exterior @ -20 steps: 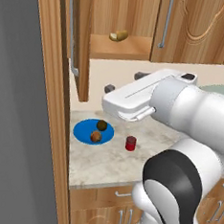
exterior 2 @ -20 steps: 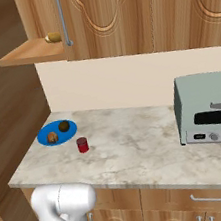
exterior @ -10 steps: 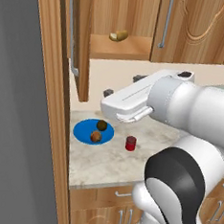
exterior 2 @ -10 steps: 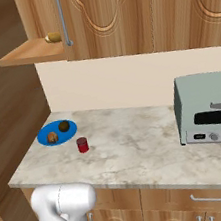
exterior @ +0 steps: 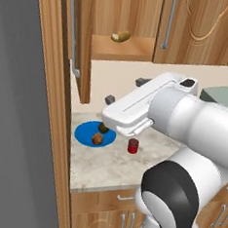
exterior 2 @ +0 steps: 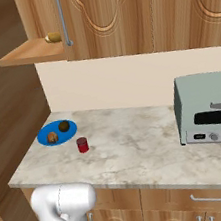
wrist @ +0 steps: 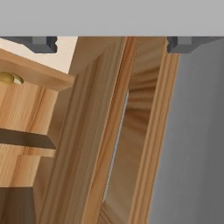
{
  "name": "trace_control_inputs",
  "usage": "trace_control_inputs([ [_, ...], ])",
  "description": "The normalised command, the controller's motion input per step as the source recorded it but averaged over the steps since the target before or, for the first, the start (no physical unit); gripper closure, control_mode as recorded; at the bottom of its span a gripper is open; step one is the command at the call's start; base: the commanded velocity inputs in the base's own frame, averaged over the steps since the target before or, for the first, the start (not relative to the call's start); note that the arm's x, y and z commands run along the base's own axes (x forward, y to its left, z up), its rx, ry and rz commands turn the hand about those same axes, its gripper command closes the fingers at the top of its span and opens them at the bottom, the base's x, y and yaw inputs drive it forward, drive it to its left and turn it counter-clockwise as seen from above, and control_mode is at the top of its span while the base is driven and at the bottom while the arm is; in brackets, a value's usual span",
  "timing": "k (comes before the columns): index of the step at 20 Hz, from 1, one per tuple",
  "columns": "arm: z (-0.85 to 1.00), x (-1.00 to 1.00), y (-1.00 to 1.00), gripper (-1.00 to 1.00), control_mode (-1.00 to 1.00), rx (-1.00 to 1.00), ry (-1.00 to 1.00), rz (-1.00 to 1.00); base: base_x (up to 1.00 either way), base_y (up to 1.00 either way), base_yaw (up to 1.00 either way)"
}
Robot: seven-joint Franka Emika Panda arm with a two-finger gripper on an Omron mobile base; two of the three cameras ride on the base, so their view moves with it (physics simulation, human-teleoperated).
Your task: Pick the avocado and bread from the counter and place them on the plate. Then pick the jam from the cabinet and place it next to the plate. Lastly close the cabinet door.
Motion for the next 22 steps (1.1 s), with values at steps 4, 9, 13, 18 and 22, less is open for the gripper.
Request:
trace_control_inputs([
  [4, -0.15, 0.12, 0.00, -1.00, -1.00, 0.00, -0.11, 0.00, 0.00, 0.00, 0.00],
  [9, 0.03, 0.14, 0.11, -1.00, -1.00, 0.03, -0.10, 0.00, 0.00, 0.00, 0.00],
  [13, 0.22, 0.05, 0.38, -1.00, -1.00, 0.03, -0.06, -0.03, 0.00, 0.00, 0.00],
  [18, 0.03, 0.14, 0.29, -1.00, -1.00, 0.00, -0.03, -0.03, 0.00, 0.00, 0.00],
  [22, 0.00, 0.23, 0.05, -1.00, -1.00, 0.00, 0.00, -0.05, 0.00, 0.00, 0.00],
])
